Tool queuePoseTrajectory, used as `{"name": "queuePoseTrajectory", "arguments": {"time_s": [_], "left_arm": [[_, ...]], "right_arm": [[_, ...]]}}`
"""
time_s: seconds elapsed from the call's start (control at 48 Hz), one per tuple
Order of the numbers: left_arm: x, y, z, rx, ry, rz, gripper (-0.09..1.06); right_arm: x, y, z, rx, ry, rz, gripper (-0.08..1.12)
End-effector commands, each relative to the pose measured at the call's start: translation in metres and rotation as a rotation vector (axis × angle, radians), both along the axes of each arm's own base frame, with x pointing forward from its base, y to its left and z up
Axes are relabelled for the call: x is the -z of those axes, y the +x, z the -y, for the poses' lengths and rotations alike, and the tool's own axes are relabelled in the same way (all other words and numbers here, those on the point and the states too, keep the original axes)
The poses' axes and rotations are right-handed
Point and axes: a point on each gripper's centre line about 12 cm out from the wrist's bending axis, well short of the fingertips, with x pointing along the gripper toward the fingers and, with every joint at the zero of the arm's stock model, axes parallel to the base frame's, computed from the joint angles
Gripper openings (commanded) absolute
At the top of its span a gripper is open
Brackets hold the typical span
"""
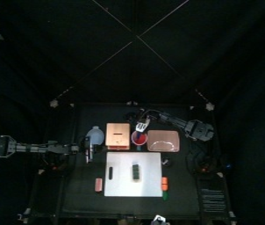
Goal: Place sushi on board then cut the sushi with the knife then place the pieces on the plate
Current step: Grasp knife edge with left hand
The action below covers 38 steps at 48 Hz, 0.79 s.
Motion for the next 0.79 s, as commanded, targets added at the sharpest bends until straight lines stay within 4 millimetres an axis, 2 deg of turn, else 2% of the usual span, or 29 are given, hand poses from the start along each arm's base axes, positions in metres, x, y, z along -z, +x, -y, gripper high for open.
{"name": "queuePoseTrajectory", "arguments": {"time_s": [0.021,0.792], "left_arm": [[-0.005,0.003,-0.001,-0.003,0.002,0.015,-0.02],[-0.007,0.004,-0.001,-0.003,0.002,0.021,-0.02]], "right_arm": [[-0.025,-0.003,0.000,0.004,-0.034,0.047,0.33],[-0.086,-0.022,-0.013,0.017,-0.085,0.148,0.32]]}}
